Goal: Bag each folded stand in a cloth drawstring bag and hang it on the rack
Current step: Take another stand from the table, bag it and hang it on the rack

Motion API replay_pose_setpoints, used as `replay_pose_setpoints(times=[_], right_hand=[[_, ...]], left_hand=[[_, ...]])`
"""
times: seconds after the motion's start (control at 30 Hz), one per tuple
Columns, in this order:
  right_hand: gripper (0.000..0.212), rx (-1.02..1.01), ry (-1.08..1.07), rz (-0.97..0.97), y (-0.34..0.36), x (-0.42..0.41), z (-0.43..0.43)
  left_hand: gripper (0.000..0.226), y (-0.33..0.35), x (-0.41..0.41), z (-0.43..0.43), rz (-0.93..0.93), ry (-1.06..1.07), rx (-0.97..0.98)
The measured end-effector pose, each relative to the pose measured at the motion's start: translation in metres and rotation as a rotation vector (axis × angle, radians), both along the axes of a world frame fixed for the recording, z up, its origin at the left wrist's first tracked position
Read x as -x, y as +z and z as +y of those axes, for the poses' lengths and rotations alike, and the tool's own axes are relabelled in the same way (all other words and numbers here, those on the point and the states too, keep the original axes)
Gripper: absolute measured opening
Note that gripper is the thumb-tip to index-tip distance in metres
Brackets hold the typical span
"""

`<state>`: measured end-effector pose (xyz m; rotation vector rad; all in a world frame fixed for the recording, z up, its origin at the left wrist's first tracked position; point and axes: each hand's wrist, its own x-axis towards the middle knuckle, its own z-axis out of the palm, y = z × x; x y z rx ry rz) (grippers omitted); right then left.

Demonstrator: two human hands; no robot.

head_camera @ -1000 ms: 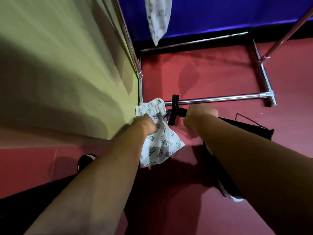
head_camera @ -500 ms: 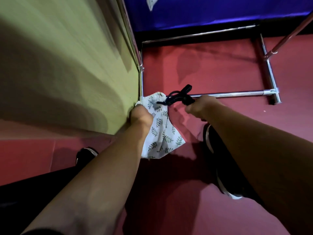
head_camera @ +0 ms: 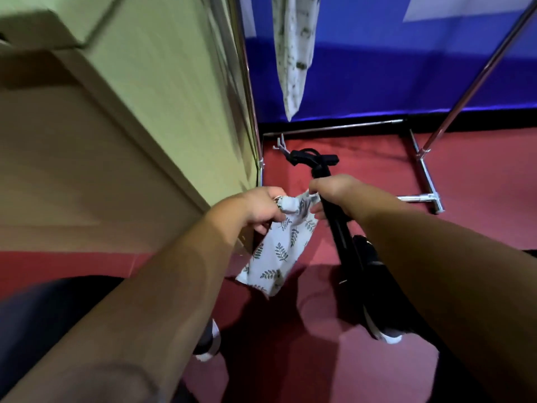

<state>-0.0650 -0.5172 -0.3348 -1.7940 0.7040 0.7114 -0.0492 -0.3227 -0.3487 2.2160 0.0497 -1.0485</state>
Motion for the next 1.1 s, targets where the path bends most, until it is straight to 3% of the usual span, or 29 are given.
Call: replay_pose_setpoints(times=[0.17, 0.3, 0.43, 0.5, 0.53, 0.63, 0.7, 0.9, 0.97, 1.03, 1.1], right_hand=[[0.019, -0.029, 0.013, -0.023, 0.064, 0.028, 0.011], [0.025, -0.035, 0.077, -0.038, 0.105, 0.048, 0.011], [0.009, -0.174, 0.102, -0.116, 0.122, 0.066, 0.011], [0.008, -0.22, 0.101, -0.144, 0.119, 0.075, 0.013], [0.009, -0.226, 0.098, -0.143, 0.116, 0.079, 0.015], [0.008, -0.174, 0.095, -0.153, 0.114, 0.086, 0.027], [0.007, -0.158, 0.076, -0.221, 0.116, 0.085, 0.036], [0.01, -0.31, 0.044, -0.437, 0.121, 0.063, 0.047], [0.014, -0.326, 0.031, -0.498, 0.117, 0.049, 0.047], [0.028, -0.264, 0.074, -0.512, 0.113, 0.04, 0.048], [0.032, -0.229, 0.146, -0.491, 0.114, 0.036, 0.049]], left_hand=[[0.03, 0.083, 0.034, 0.012, -0.198, -0.114, -0.022], [0.015, 0.139, 0.064, 0.018, -0.457, -0.15, -0.127], [0.051, 0.147, 0.086, 0.032, -0.596, 0.093, -0.106], [0.029, 0.136, 0.089, 0.043, -0.692, 0.276, -0.054], [0.013, 0.134, 0.092, 0.046, -0.702, 0.351, -0.023], [0.054, 0.131, 0.094, 0.045, -0.678, 0.4, 0.034], [0.055, 0.136, 0.093, 0.042, -0.701, 0.382, 0.026], [0.045, 0.125, 0.078, 0.044, -0.543, 0.283, -0.096], [0.033, 0.117, 0.067, 0.048, -0.602, 0.19, -0.203], [0.007, 0.109, 0.062, 0.051, -0.667, 0.131, -0.284], [0.01, 0.105, 0.059, 0.051, -0.707, 0.101, -0.354]])
